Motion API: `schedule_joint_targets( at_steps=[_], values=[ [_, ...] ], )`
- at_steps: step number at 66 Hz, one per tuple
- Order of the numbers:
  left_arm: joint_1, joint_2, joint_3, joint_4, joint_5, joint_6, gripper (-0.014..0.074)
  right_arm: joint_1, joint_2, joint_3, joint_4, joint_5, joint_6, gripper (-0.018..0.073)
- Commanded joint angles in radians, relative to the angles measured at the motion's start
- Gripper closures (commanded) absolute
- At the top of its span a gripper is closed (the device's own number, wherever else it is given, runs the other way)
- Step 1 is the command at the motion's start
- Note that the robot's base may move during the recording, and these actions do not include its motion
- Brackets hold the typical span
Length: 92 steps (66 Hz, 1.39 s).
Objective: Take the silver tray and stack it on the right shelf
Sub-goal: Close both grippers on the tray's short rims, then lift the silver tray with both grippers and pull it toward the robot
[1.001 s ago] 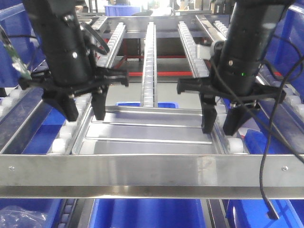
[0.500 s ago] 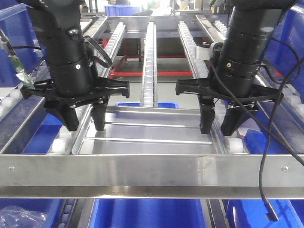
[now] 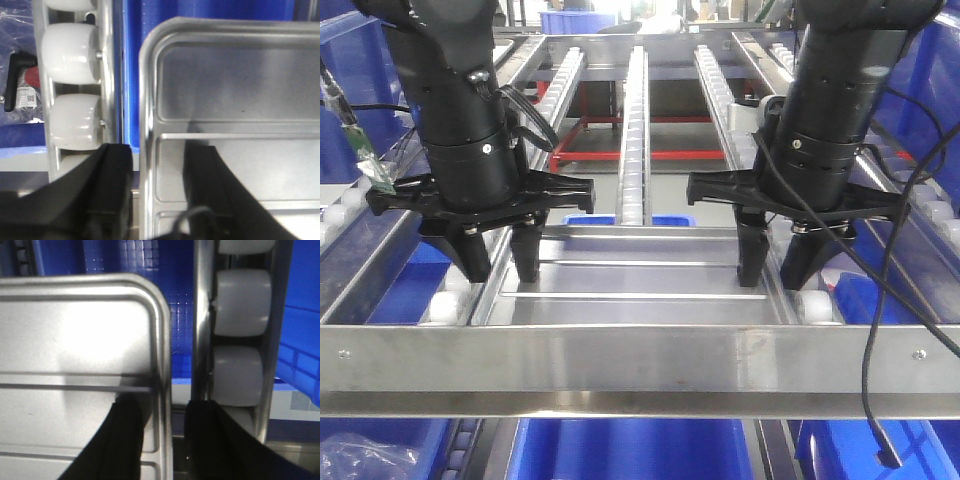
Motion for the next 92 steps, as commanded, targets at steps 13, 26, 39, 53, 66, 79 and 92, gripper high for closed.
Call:
schedule_joint_targets(
  at_steps=[13, 26, 39, 53, 66, 79, 92],
  values=[
    [0.0, -0.044, -0.029, 0.013, 0.007, -0.013, 0.0643, -0.001, -0.042, -0.028, 0.007, -0.025, 0.0, 0.0512],
    [0.0, -0.044, -0.029, 0.013, 0.007, -0.013, 0.0695, -0.001, -0.042, -0.028, 0.007, -0.025, 0.0, 0.0507],
    [0.0, -0.044, -0.029, 0.015, 0.006, -0.013, 0.0695, -0.001, -0.042, -0.028, 0.007, -0.025, 0.0, 0.0507],
    [0.0, -0.044, -0.029, 0.017, 0.006, -0.013, 0.0695, -0.001, -0.042, -0.028, 0.007, -0.029, 0.0, 0.0507],
    [0.0, -0.046, -0.056, 0.017, 0.049, -0.013, 0.0695, -0.001, -0.066, -0.042, 0.008, -0.011, 0.0, 0.0507],
    [0.0, -0.057, -0.157, 0.029, 0.187, -0.011, 0.0695, -0.001, -0.12, -0.08, 0.008, 0.042, 0.0, 0.0507],
    [0.0, -0.124, -0.175, 0.008, 0.24, 0.017, 0.0695, -0.001, -0.168, -0.083, 0.008, 0.101, 0.002, 0.0507]
  ],
)
